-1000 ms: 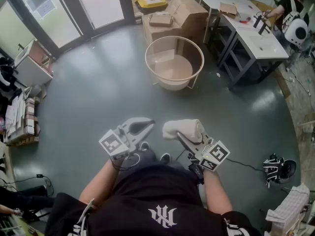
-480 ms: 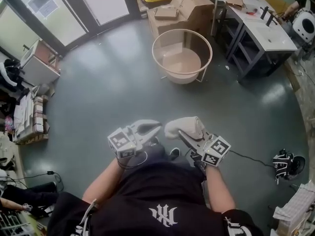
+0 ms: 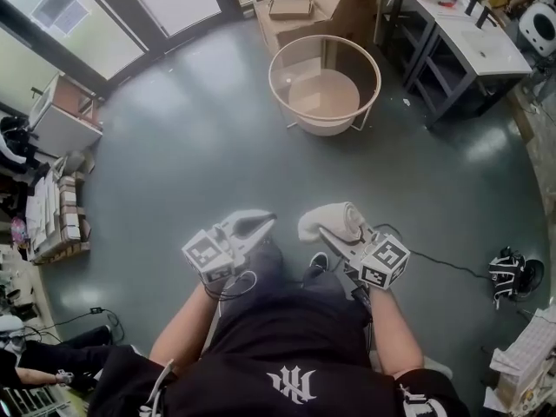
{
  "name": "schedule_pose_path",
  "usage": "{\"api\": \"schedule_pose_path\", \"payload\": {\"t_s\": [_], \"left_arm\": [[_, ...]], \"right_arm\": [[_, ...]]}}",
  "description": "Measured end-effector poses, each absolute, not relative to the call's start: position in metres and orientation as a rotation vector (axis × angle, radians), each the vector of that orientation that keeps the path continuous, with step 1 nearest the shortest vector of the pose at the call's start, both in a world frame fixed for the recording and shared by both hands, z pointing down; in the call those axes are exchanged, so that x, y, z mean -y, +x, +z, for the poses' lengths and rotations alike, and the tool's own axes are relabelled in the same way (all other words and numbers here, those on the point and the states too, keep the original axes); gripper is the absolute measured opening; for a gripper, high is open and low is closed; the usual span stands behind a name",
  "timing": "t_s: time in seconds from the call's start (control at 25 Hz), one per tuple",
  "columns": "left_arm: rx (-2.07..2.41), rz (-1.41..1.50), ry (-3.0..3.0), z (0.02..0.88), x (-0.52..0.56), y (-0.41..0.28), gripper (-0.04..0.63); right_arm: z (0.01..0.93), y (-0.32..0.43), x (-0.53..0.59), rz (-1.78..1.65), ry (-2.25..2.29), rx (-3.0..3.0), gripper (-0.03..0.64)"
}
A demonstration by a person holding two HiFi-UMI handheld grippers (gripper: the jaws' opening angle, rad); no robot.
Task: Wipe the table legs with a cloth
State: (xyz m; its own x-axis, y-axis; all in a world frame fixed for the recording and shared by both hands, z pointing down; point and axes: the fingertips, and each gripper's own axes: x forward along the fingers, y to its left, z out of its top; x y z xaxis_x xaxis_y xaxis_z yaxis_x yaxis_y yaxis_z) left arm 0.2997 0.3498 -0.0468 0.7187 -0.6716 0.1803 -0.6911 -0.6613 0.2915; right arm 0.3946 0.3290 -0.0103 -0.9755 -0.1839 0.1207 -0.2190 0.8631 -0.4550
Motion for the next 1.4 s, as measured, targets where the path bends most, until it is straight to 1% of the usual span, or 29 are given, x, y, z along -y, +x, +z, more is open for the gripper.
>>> {"api": "schedule_pose_path", "payload": {"t_s": [0.16,0.28,0.6,0.72,0.8,0.88,0.96,1.08,1.2,1.28,1.4], "left_arm": [[1.066,-0.014,2.566,-0.038,-0.318,0.265,0.008],[1.035,-0.036,2.603,-0.036,-0.298,0.227,0.008],[0.863,0.076,2.696,-0.027,-0.267,0.064,0.008],[0.796,0.106,2.691,-0.010,-0.249,0.013,0.008],[0.761,0.118,2.682,0.007,-0.232,-0.004,0.008],[0.747,0.126,2.670,0.024,-0.210,-0.001,0.008],[0.738,0.096,2.653,0.034,-0.191,0.018,0.008],[0.712,0.058,2.626,0.044,-0.175,0.064,0.008],[0.655,0.060,2.613,0.043,-0.174,0.113,0.008],[0.639,0.106,2.628,0.044,-0.167,0.141,0.008],[0.725,0.162,2.591,0.055,-0.141,0.180,0.008]], "right_arm": [[-0.004,0.373,-0.309,0.719,0.374,2.874,0.087],[0.000,0.337,-0.290,0.717,0.435,2.830,0.087],[-0.012,0.170,-0.244,0.756,0.693,2.785,0.087],[-0.019,0.135,-0.239,0.725,0.773,2.754,0.087],[-0.023,0.135,-0.238,0.708,0.822,2.739,0.087],[-0.018,0.155,-0.236,0.706,0.888,2.703,0.087],[-0.005,0.184,-0.235,0.726,0.955,2.672,0.087],[0.015,0.219,-0.228,0.817,1.017,2.660,0.087],[0.021,0.235,-0.215,0.832,0.992,2.688,0.087],[0.023,0.250,-0.197,0.812,0.951,2.727,0.087],[0.044,0.298,-0.168,0.836,0.892,2.713,0.087]]}}
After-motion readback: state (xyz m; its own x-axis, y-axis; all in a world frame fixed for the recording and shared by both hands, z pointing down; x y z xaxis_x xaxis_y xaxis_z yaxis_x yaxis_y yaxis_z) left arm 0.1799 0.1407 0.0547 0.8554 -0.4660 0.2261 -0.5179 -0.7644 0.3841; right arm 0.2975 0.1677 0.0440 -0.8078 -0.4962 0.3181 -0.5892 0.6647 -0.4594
